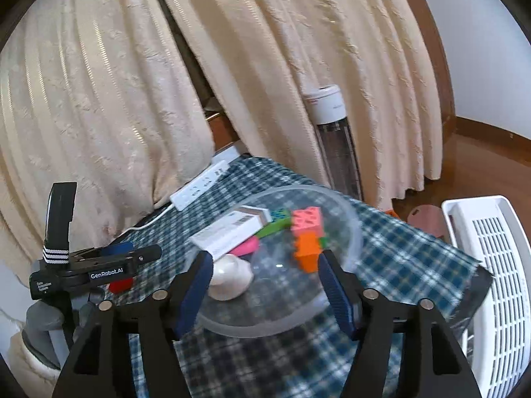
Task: Organize objects
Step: 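Withdraw both grippers from the bowl toward the red brick and green box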
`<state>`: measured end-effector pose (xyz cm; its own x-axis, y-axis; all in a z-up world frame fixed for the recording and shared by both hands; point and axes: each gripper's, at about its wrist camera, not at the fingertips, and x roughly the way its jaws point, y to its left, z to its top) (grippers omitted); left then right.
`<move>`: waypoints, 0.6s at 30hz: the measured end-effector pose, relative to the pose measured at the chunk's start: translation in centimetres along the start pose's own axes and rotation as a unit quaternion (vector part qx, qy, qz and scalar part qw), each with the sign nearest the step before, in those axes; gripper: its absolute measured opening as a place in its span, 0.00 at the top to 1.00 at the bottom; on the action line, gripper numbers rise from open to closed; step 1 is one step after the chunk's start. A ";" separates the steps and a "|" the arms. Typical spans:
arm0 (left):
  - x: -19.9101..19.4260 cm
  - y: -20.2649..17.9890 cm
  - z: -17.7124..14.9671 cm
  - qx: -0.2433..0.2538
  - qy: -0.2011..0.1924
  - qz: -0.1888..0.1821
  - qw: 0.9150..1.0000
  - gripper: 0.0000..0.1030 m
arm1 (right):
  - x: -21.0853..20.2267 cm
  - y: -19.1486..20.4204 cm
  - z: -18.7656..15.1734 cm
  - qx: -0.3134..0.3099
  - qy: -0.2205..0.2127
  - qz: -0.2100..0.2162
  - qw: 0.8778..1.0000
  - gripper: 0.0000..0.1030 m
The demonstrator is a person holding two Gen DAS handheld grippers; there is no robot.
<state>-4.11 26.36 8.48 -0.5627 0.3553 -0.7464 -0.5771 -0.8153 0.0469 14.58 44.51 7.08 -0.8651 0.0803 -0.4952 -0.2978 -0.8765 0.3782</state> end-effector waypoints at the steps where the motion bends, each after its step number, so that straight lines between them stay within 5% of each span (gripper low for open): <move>1: -0.2 0.6 -0.1 -0.005 -0.001 0.002 1.000 0.26 | 0.1 0.4 0.0 -0.003 0.001 0.003 1.000 0.32; 18: -3.4 13.5 -2.4 -0.120 -0.013 0.087 0.989 0.25 | 3.6 11.3 -2.0 -0.087 0.063 0.085 0.991 0.20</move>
<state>-8.58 13.11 10.05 -0.6584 0.2099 -0.7228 -0.3158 -0.9488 0.0121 8.86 33.99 7.99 -0.8359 -0.1265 -0.5340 -0.0682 -0.9416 0.3298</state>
